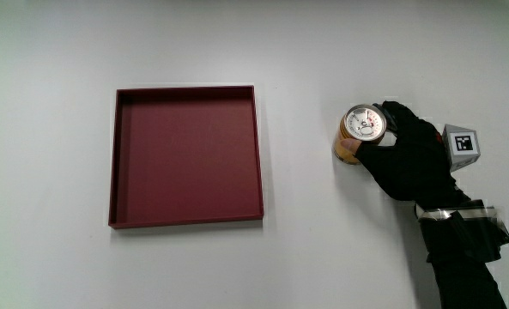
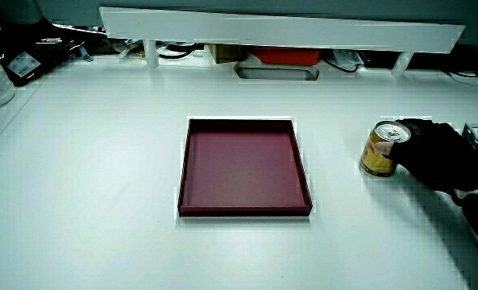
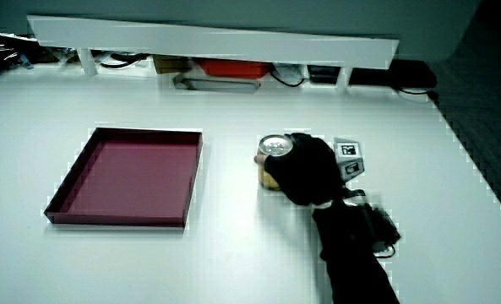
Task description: Place red bull on desk
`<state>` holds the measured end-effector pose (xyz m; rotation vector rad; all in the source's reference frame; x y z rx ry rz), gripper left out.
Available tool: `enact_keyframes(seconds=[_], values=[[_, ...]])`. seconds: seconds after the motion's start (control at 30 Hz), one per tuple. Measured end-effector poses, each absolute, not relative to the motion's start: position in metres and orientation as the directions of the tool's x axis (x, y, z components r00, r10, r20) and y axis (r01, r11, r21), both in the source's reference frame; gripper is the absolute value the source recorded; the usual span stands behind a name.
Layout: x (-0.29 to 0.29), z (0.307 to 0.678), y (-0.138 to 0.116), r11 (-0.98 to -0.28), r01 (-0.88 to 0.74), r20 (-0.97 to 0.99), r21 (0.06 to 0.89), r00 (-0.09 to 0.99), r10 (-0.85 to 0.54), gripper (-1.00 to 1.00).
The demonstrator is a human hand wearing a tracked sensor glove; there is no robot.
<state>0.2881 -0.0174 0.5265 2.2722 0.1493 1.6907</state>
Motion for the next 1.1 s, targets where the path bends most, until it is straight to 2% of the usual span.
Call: enact_keyframes(seconds=[0.4, 0.9, 1.1], values=[[0.295, 0.539, -0.010, -0.940, -0.089, 0.922, 0.328, 0.245, 0.299, 0.00], [0.294, 0.540, -0.005, -0.930, -0.093, 0.911, 0.356, 0.256, 0.323, -0.58], [0.292, 0.521, 0.008, -0.941, -0.047, 0.883, 0.335, 0.363, 0.297, -0.81]])
